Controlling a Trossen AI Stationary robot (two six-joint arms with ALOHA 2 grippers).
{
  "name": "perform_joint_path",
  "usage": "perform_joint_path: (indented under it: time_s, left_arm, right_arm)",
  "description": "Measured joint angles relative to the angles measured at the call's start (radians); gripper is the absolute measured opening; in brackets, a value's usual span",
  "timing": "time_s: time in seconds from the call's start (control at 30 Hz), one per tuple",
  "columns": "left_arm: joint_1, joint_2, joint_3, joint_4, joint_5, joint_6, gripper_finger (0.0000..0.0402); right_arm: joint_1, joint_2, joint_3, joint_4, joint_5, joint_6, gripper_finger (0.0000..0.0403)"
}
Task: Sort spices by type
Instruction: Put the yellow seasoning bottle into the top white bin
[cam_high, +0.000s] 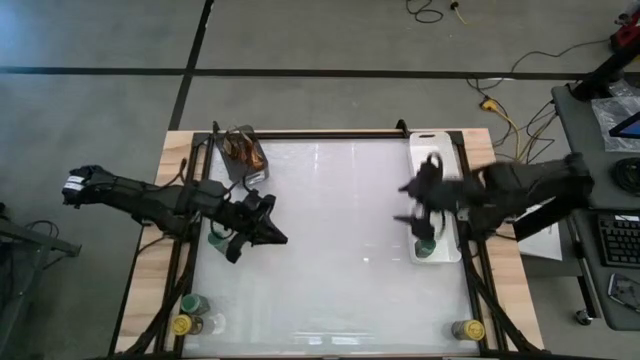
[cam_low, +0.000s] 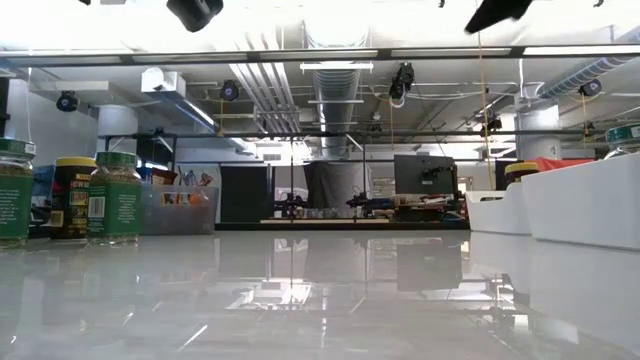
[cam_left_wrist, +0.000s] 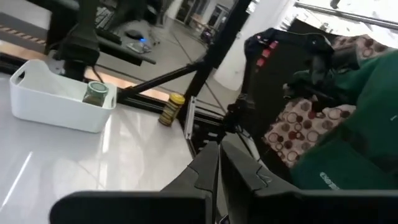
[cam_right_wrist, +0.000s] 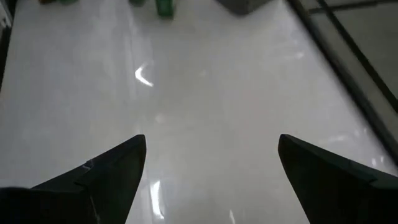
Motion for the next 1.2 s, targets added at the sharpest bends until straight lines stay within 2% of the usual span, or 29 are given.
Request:
perform_joint_path:
  time_s: [0.07, 0.17, 0.33, 0.4, 0.5, 0.67, 0.83, 1.03, 1.2]
  left_arm:
    - [0.020, -0.003, 0.000, -0.002, 0.028, 0.006, 0.0000]
    - [0.033, -0.002, 0.000, -0.017, 0.074, 0.037, 0.0000]
    - [0.034, 0.005, -0.001, -0.044, 0.155, 0.125, 0.0000]
    - [0.034, 0.006, -0.001, -0.051, 0.181, 0.134, 0.0000]
    - [0.034, 0.006, -0.001, -0.059, 0.220, 0.141, 0.0000]
    - [0.033, 0.006, -0.002, -0.066, 0.280, 0.211, 0.0000]
    - [0.034, 0.006, -0.002, -0.079, 0.281, 0.256, 0.0000]
    - [0.034, 0.006, -0.002, -0.146, 0.282, 0.266, 0.0000]
    - [0.034, 0.006, -0.002, -0.169, 0.281, 0.266, 0.0000]
  right_arm:
    - [0.115, 0.055, 0.037, -0.066, 0.062, 0.133, 0.0357]
    - [0.233, 0.150, 0.096, -0.193, 0.085, 0.322, 0.0357]
    - [0.375, 0.308, 0.215, -0.359, 0.084, 0.609, 0.0357]
    - [0.421, 0.365, 0.262, -0.382, 0.050, 0.721, 0.0357]
    - [0.468, 0.447, 0.308, -0.411, -0.057, 0.888, 0.0357]
    - [0.515, 0.564, 0.319, -0.442, -0.399, 1.163, 0.0357]
    - [0.570, 0.651, 0.330, -0.437, -0.651, 1.266, 0.0357]
    - [0.635, 0.677, 0.331, -0.437, -0.797, 1.352, 0.0357]
    - [0.677, 0.645, 0.323, -0.440, -0.811, 1.530, 0.0357]
